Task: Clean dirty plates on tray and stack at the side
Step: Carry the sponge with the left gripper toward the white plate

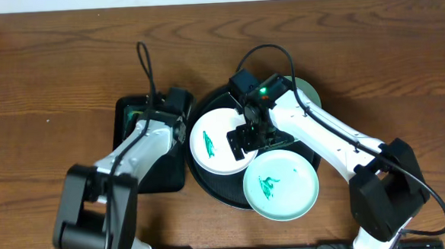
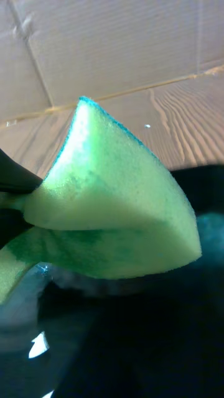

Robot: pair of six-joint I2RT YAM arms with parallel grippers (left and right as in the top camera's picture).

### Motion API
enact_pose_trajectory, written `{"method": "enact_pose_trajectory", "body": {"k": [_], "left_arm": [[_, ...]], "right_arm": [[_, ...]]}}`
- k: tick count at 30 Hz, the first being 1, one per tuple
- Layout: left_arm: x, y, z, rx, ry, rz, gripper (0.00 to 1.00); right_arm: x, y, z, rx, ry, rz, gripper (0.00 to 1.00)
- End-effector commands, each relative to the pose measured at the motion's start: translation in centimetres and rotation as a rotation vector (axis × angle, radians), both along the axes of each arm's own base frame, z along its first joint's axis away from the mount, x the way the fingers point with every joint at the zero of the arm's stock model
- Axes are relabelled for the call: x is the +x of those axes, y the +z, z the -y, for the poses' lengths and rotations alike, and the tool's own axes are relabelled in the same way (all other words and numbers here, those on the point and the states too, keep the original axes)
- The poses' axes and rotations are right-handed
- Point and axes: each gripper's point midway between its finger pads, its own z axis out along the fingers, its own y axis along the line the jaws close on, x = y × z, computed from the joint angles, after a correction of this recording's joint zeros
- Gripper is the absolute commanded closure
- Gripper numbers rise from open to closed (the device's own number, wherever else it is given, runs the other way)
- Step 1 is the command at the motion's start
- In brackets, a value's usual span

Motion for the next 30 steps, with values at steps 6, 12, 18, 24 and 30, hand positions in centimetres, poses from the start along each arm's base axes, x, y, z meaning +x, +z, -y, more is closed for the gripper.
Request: {"method": "enact_pose_trajectory", "body": {"k": [6,12,18,24,30], "left_arm": [[-0.6,-3.3,-1.0,0.16,-0.058,-0.2,0.93],[-0.6,-3.8,0.3,0.17,-0.101,-0.214,0.9],[-0.5,-3.8,2.2,0.173,-0.151,-0.201,0.66],[-0.5,-3.8,2.8,0.148,-0.119,-0.145,0.52],[-0.5,-3.8,2.8,0.147,-0.118,-0.142,0.4]], "right_arm": [[-0.1,0.1,0.2,-0.005,0.026,0.003,0.01],[-0.1,0.1,0.2,-0.005,0.025,0.003,0.01],[-0.2,0.1,0.2,-0.006,0.025,0.002,0.01],[-0.3,0.1,0.3,-0.01,0.027,-0.004,0.01],[-0.3,0.1,0.3,-0.01,0.042,-0.003,0.01]]}}
